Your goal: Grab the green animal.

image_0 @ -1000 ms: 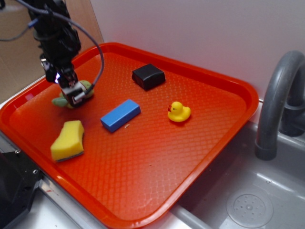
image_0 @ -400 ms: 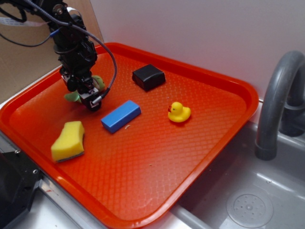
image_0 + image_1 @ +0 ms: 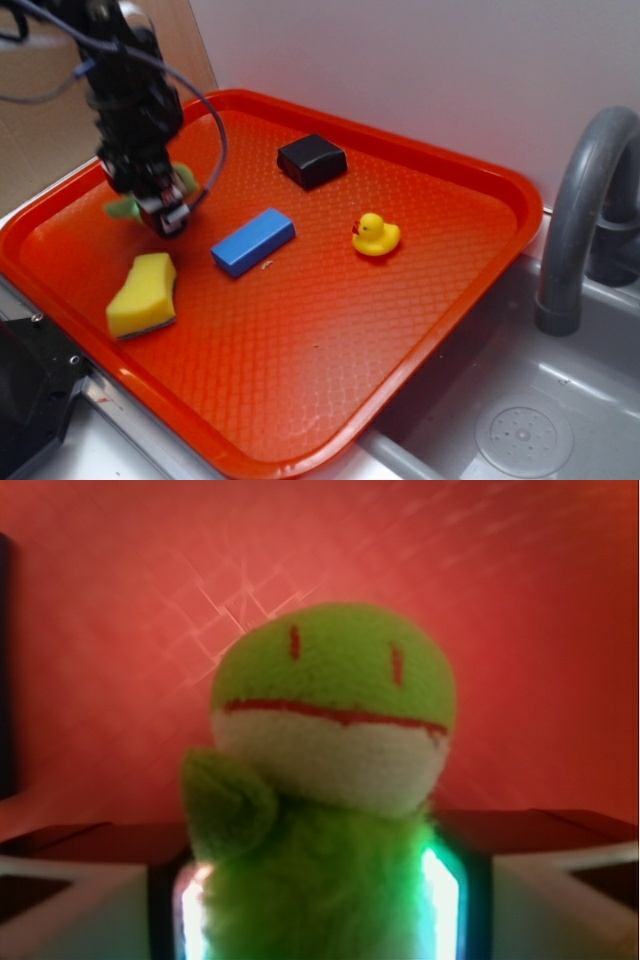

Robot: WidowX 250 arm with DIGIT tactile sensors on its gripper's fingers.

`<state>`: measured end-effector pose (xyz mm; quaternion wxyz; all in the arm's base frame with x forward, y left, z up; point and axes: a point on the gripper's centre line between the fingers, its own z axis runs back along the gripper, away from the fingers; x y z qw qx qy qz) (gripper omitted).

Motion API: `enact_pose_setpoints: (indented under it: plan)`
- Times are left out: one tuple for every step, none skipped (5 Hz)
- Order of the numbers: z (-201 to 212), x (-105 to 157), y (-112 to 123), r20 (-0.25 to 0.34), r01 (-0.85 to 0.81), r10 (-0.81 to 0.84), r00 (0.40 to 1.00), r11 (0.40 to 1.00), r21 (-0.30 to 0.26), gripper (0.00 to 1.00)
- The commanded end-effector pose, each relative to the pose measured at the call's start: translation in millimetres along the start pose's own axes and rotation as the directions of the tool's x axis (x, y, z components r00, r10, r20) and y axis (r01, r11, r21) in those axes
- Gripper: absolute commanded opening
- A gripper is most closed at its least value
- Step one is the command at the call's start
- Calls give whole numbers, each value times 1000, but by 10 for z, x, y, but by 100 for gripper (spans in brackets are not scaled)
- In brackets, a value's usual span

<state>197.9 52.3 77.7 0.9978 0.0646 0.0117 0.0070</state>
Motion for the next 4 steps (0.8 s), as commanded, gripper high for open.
enact_pose_setpoints:
  plan:
    - [941, 108, 371, 78, -155, 163, 983, 983, -102, 0]
    - [1140, 96, 481, 84, -156, 167, 982, 980, -124, 0]
    - [1193, 78, 546, 123, -115, 136, 983, 980, -161, 0]
    - [1187, 80, 521, 135, -92, 111, 985, 987, -135, 0]
